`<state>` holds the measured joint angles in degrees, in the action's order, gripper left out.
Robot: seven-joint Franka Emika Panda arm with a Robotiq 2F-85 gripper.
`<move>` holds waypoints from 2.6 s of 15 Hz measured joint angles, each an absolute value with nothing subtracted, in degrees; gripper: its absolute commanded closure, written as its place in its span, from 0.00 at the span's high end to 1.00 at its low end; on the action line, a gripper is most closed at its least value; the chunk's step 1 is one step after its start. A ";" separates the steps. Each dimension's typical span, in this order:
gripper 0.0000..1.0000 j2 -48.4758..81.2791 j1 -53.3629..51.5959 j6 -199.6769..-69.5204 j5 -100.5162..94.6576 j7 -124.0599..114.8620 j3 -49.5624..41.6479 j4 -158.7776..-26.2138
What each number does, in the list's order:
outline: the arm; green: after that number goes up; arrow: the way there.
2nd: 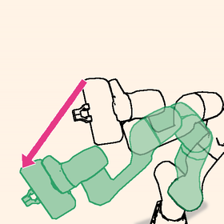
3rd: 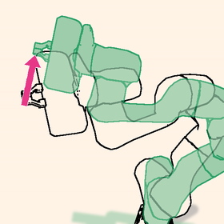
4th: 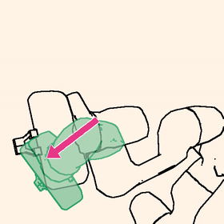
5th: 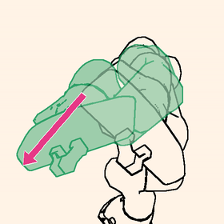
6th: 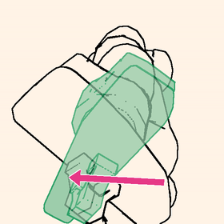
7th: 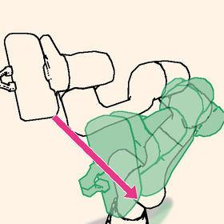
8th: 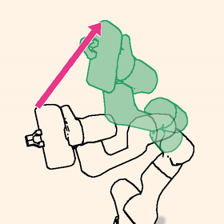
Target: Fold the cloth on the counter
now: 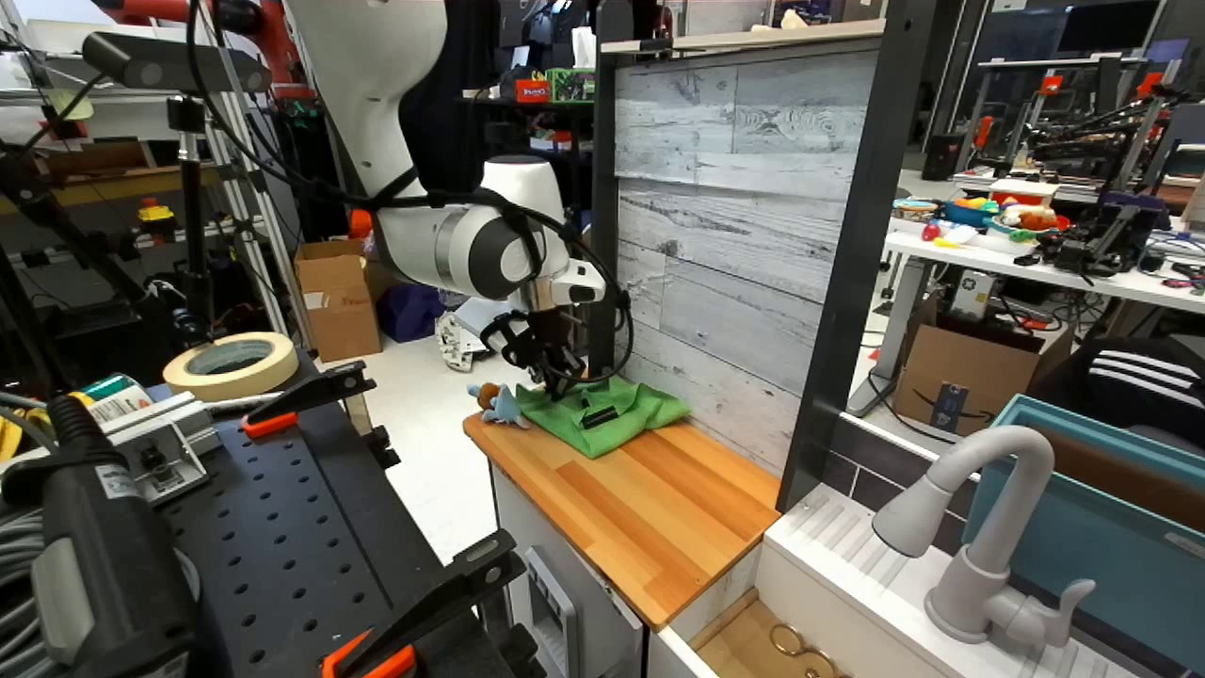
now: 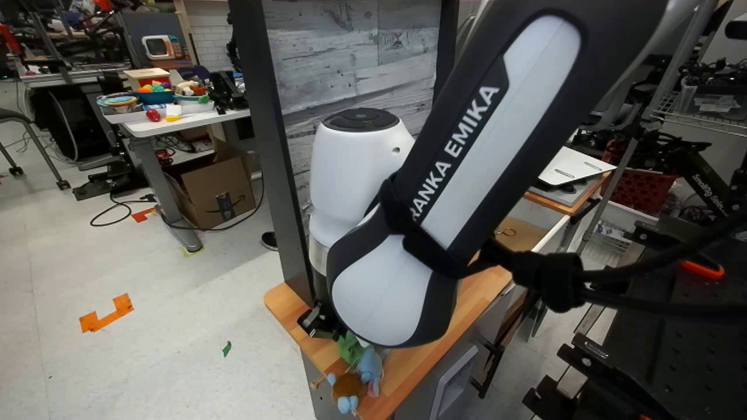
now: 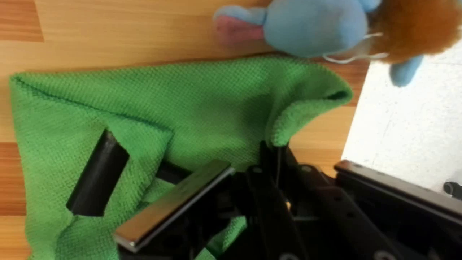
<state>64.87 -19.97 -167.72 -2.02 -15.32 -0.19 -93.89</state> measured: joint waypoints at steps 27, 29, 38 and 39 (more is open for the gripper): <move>0.01 48.52 -19.91 -168.81 -0.33 -20.19 -16.35 -112.77; 0.01 49.83 -18.14 -168.81 -0.32 -20.18 -16.14 -111.90; 0.39 62.35 -13.75 -168.51 1.44 -20.73 -16.25 -102.06; 0.46 63.53 -13.70 -168.40 1.66 -20.79 -16.29 -101.01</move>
